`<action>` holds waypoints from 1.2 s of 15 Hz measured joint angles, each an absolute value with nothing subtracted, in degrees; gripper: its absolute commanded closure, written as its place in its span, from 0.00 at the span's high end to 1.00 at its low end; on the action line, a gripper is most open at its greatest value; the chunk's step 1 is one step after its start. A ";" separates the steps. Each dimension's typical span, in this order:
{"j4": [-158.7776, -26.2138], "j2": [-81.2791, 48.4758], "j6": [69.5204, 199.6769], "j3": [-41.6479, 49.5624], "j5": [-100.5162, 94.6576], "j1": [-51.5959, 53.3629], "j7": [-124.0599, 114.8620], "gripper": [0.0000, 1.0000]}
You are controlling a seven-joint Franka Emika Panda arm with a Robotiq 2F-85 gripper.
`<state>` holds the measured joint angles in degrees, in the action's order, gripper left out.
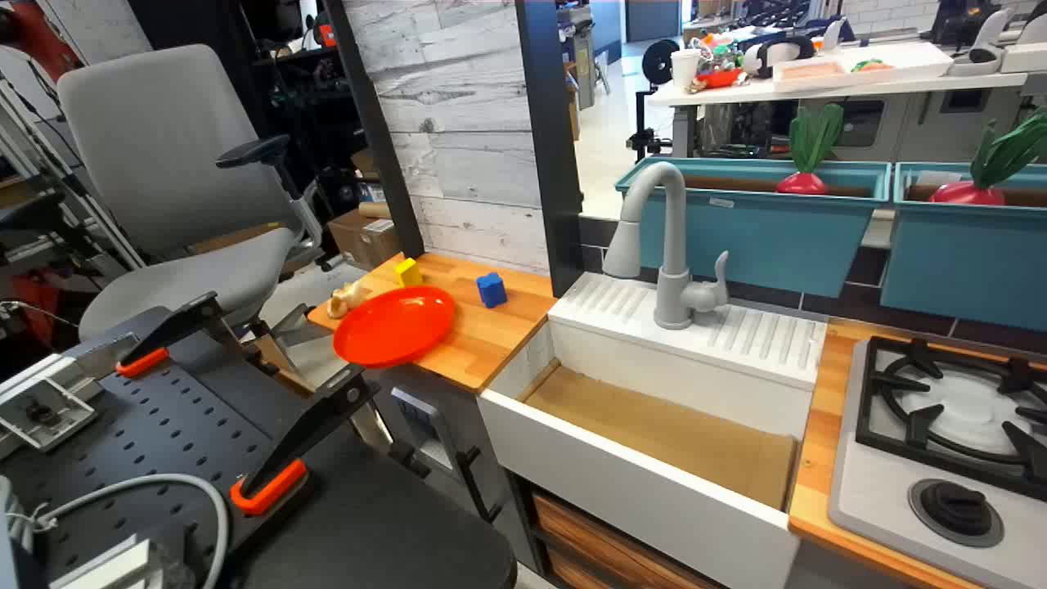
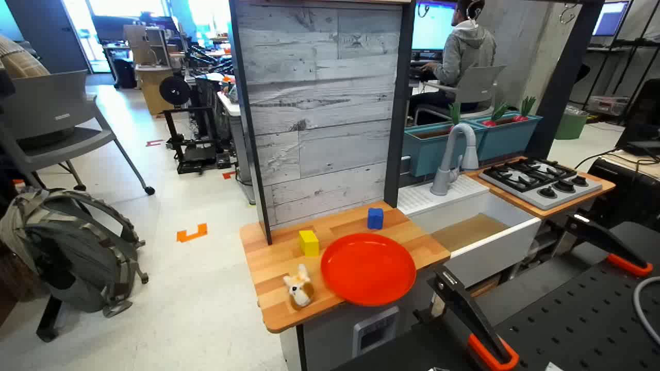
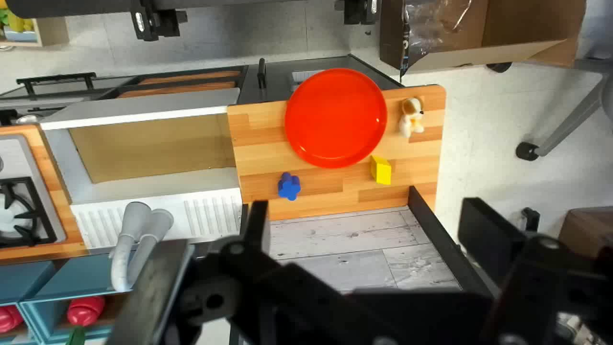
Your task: Turn the faucet to the left
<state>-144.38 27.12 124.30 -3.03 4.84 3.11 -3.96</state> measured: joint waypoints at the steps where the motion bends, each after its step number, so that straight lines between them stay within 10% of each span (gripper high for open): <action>1: -144.35 27.12 124.30 -3.03 4.84 3.11 -3.96 1.00; 18: -140.64 17.43 132.95 -0.19 2.37 -0.78 -3.49 1.00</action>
<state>-140.64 17.43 132.95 -0.19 2.37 -0.78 -3.49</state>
